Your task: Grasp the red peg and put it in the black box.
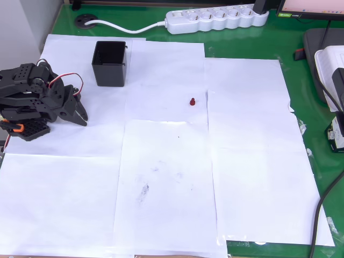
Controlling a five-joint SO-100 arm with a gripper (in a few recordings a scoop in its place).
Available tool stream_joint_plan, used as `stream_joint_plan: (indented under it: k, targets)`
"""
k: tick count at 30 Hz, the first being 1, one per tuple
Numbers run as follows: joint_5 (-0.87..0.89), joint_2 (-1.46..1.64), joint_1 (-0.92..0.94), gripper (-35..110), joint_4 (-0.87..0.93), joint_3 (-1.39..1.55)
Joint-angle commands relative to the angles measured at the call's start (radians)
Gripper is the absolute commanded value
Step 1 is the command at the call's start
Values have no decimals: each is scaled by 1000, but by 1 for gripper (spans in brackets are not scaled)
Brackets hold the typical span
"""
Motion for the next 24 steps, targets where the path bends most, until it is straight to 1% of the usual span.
stream_joint_plan:
  k: [1, 9, 12, 17, 19, 24]
  targets:
    - [6, -32, 126, 0, 49, 15]
    - [5, -32, 127, 0, 75, 17]
    - [-84, -32, 149, 0, 3, 17]
    - [-84, -25, 103, 0, -132, 61]
    - [-84, 9, 84, 0, -129, 127]
    - [-84, 84, 63, 0, -8, 310]
